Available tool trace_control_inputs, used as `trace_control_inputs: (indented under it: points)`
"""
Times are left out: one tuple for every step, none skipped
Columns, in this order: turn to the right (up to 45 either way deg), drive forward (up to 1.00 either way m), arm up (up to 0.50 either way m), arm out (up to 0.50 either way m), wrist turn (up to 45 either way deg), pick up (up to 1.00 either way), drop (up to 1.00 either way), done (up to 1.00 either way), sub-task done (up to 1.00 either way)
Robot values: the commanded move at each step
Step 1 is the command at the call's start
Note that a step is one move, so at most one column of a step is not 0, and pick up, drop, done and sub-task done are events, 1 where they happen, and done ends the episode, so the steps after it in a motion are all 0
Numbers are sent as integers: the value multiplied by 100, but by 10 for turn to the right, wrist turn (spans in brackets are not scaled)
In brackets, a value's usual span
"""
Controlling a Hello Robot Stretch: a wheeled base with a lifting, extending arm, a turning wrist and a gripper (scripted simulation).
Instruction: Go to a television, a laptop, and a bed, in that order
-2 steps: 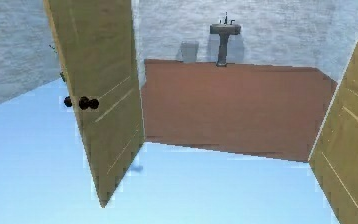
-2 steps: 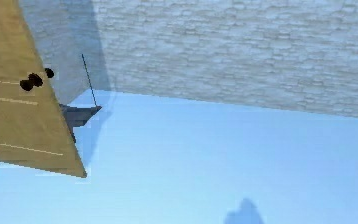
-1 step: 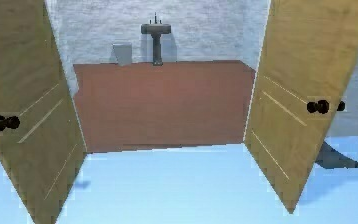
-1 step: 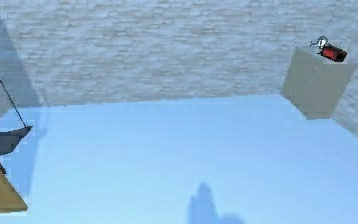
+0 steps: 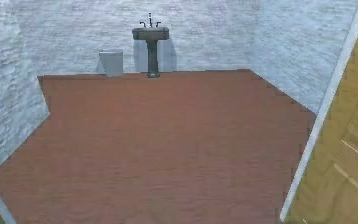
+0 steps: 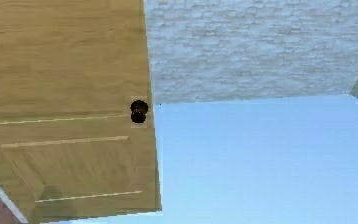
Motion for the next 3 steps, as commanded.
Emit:
trace_control_inputs:
  points:
    - [0,100,0,0,0,0,0,0,0]
    - [120,0,0,0,0,0,0,0,0]
    - [0,25,0,0,0,0,0,0,0]
